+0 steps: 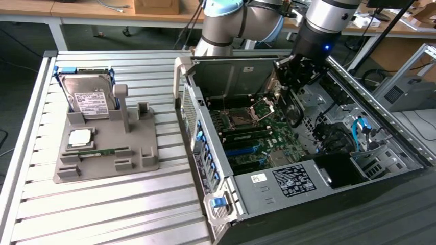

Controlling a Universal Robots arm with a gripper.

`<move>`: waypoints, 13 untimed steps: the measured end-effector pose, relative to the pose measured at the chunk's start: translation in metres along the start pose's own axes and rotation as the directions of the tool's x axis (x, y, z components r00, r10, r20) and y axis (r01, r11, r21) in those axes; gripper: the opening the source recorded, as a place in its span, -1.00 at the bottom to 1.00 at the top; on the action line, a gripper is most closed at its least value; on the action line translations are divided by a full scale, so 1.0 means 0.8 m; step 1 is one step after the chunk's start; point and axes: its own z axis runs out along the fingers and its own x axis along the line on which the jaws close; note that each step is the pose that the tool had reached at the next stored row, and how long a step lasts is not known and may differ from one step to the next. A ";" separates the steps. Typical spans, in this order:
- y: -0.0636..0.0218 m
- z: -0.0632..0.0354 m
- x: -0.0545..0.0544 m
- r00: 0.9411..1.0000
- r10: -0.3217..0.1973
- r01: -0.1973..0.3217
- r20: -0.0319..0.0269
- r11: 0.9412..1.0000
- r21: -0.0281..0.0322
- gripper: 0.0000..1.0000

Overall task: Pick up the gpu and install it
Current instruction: 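Pick up the gpu and move the gpu toward the slot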

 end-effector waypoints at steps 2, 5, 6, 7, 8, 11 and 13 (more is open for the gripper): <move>0.000 0.001 0.000 1.000 0.000 0.000 0.000 1.000 0.000 -0.47; 0.000 0.003 0.000 1.000 0.000 0.000 0.000 1.000 0.000 -0.47; 0.000 0.004 0.000 1.000 0.000 0.000 0.000 1.000 0.000 -0.47; 0.000 0.004 0.000 1.000 0.000 0.000 0.000 1.000 0.000 -0.47; 0.000 0.005 0.000 1.000 0.000 0.000 0.000 1.000 0.000 -0.47; 0.000 0.007 0.000 1.000 0.000 0.000 0.000 1.000 0.000 -0.47; 0.000 0.008 0.000 1.000 0.000 0.000 0.000 1.000 0.000 -0.47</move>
